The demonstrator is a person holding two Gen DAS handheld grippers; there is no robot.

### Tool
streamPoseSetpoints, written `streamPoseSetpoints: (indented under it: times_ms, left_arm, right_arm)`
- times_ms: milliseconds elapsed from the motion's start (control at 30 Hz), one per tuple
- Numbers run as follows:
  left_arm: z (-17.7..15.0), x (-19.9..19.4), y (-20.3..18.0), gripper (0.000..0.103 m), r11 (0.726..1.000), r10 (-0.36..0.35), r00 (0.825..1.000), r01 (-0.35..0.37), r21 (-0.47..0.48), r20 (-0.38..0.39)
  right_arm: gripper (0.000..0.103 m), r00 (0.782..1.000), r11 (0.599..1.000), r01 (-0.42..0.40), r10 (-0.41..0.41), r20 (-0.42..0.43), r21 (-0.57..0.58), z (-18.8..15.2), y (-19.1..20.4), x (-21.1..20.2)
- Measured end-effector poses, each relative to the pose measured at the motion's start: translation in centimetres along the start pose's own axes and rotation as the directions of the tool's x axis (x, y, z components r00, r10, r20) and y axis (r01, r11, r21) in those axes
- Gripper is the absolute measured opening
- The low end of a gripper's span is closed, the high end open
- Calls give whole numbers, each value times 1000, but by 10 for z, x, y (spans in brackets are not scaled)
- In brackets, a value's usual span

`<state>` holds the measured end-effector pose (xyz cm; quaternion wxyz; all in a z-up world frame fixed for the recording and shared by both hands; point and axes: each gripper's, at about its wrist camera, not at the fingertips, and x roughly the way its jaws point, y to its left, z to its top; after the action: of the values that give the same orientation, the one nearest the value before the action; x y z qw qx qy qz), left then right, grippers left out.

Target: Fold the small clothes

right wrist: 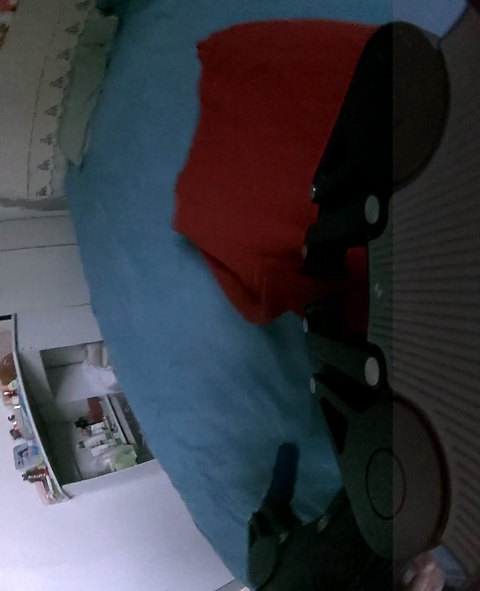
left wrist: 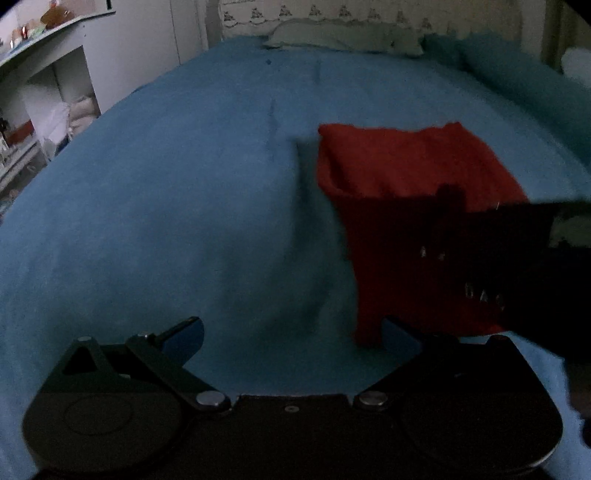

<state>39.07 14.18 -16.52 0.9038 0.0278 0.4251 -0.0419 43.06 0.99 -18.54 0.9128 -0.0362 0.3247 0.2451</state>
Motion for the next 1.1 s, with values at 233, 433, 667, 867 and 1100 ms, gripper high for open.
streamPoseSetpoints:
  times_ms: [233,433,667,867,1100]
  left_arm:
    - [2,-15,23,103,995,-80,997,81,-53,11]
    - [0,-27,28,103,958,-254,966,257,-125,44]
    - [7,-10,19,103,919,-320,947,320,-231,38]
    - [8,-7,18,103,904,-326,944,327,-275,51]
    - [12,-5,12,103,912,-312,949,312,-268,43]
  right_arm:
    - [92,985,999,42,-39,165,-17,-4,0,-66]
    - [90,939,955,298,-295,177,12,-58,-23,-128]
    - [71,921,921,389,-388,45,-8,-97,-36,-106]
    - [45,913,914,406,-406,31,-3,-87,-46,-81]
    - [20,884,892,448,-451,123,53,-73,-54,-104]
